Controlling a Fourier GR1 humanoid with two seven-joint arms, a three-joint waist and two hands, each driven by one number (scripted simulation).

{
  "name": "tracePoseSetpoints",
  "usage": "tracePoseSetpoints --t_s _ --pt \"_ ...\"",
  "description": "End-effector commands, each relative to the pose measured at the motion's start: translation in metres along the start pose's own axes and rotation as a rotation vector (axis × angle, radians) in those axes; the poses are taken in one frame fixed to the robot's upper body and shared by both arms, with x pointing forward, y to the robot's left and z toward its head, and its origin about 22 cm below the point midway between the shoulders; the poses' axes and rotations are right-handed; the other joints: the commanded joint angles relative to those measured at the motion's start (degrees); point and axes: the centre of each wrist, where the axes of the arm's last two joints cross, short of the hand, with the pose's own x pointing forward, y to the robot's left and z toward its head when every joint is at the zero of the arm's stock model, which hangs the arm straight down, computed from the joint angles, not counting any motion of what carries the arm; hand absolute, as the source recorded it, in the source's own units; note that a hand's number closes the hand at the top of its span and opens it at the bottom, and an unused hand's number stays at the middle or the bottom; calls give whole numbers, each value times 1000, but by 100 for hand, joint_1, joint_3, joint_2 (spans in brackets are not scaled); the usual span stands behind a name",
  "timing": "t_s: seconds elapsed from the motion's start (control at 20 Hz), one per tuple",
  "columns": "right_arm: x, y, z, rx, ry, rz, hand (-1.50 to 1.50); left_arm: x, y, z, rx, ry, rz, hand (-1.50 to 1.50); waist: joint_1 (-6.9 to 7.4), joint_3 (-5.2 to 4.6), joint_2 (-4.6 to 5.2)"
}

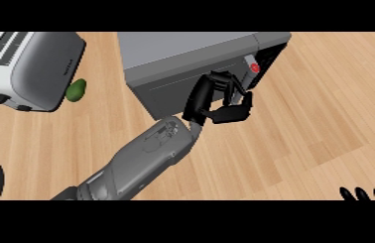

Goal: Pick up the milk, place it into the microwave and close the microwave

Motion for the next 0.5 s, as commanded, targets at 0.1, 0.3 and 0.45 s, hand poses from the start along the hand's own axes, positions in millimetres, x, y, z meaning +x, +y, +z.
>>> tracePoseSetpoints --t_s 0.1,0.3,0.45 --pt "6 -1 -1 21 -4 -29 -150 7 5 -18 29 -17 5 150 -101 20 75" --pt "13 3 -5 46 -8 -40 -150 7 6 -20 40 -25 4 150 -143 10 74" --pt "16 2 -7 65 -17 -48 -150 3 6 -18 43 -35 8 150 -170 16 82"
